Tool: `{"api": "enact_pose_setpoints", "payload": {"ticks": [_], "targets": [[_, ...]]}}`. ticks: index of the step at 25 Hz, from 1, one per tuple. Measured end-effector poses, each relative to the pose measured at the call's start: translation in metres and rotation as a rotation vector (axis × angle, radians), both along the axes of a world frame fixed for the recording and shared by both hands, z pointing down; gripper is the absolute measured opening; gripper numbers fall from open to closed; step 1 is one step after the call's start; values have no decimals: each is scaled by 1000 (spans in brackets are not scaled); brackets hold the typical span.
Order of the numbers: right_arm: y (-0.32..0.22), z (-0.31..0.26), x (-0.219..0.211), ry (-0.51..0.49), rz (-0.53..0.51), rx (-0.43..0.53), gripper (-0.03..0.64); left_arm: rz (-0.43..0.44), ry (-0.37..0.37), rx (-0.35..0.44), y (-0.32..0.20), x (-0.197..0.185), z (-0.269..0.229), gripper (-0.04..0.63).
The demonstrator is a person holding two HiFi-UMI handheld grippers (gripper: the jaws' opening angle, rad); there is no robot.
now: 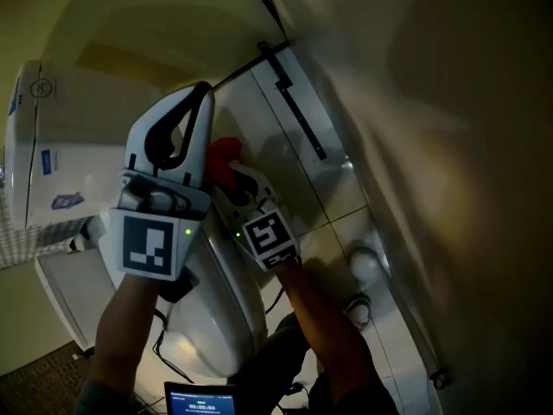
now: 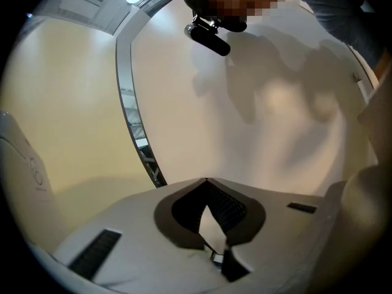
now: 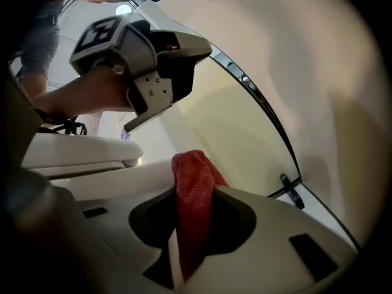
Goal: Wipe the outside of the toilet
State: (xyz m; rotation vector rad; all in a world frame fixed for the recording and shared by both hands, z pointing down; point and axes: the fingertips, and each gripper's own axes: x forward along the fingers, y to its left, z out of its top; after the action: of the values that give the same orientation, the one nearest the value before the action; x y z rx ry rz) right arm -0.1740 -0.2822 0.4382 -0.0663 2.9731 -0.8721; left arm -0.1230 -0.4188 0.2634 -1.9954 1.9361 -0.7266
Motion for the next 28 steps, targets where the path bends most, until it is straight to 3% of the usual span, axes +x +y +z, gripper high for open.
{"api": "enact_pose_setpoints", "payload": {"ticks": [7, 17, 23, 28], "targets": [[44, 9, 67, 96, -26, 39, 86, -80, 35, 27, 33, 1, -14, 21], [97, 4, 174, 211, -7, 46, 86, -44, 24, -21, 73, 68, -10, 21], [81, 0, 172, 183, 23, 44, 86, 26, -11, -43, 59, 82, -5, 21], [64, 7, 144, 146, 32, 59, 86, 190, -41, -102, 28, 86, 15, 21]]}}
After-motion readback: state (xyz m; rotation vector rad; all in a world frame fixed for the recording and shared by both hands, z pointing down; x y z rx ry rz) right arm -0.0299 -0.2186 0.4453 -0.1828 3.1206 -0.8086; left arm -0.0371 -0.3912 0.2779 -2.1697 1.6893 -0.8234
